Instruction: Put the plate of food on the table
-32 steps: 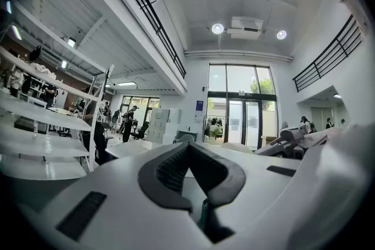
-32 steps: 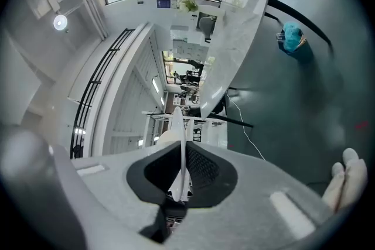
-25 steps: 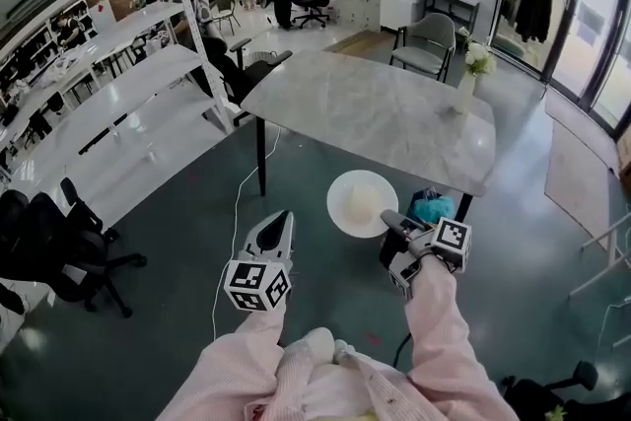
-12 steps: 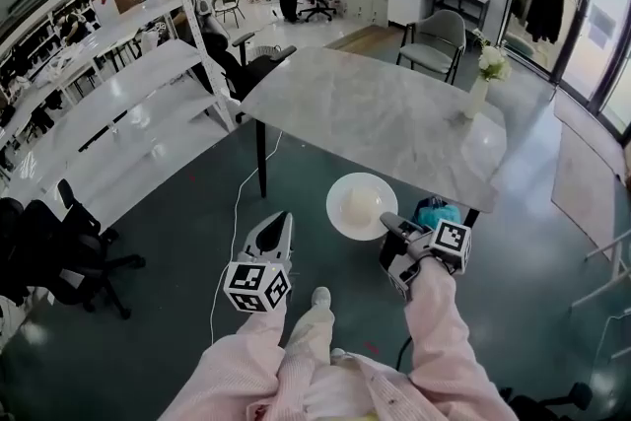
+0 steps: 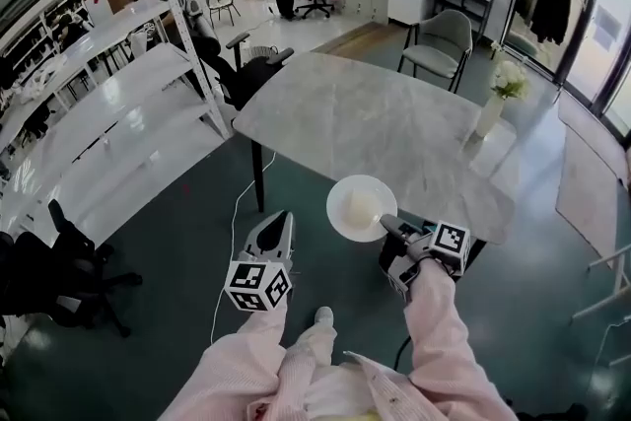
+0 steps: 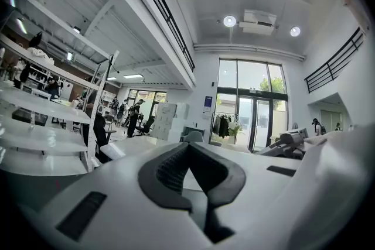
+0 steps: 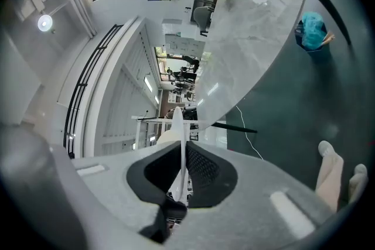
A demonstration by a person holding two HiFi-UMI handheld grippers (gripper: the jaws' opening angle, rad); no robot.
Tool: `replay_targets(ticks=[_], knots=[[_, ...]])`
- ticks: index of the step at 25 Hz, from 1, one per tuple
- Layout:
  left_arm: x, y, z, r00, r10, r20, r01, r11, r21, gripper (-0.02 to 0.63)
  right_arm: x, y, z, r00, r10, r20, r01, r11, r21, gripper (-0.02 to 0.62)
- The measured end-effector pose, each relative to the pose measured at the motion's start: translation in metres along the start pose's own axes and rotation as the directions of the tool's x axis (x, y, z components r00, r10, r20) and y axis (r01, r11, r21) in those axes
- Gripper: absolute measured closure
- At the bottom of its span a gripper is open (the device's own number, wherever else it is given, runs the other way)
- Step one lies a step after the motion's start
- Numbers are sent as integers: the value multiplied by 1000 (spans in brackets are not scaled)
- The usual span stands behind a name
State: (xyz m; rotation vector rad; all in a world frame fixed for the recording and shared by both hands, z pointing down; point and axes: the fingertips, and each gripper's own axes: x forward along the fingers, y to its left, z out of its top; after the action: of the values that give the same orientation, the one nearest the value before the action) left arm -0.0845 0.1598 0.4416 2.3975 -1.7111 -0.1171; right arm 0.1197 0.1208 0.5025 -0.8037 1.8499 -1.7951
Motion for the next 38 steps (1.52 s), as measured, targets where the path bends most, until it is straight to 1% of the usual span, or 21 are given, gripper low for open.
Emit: replay_targets(ticks=[5,10,15,21,29,33,38], knots=[[51,36,12,1000,-8,-5,8,1000,-4,607,51,3,29,1000,-2,11,1,1000,17,572],[96,63,22,999,-33,-3,33,999,-9,607,93,8,54,1000,10,27,-11,1000,15,572],[129,79,24,998,-63,-10,62,998,-13,607,119,8,74,999,15,48,-16,1000,5,572],[155,92,22,997,-71,-24,70,997,-25,607,141,1,88,999,5,53,-6,1000,12,572],[197,120,17,998,-50,-39,48,998,-49,607,186,-13,119,999,-15,30,15,1000,25,572],[231,138,20,998,-36,-51,34,998,-51,607,216,-17,147,999,-24,30,23,999,28,572],[279,161,15,997,-2,-80,-5,997,-82,607,253,-21,190,999,-37,32,36,999,24,572]])
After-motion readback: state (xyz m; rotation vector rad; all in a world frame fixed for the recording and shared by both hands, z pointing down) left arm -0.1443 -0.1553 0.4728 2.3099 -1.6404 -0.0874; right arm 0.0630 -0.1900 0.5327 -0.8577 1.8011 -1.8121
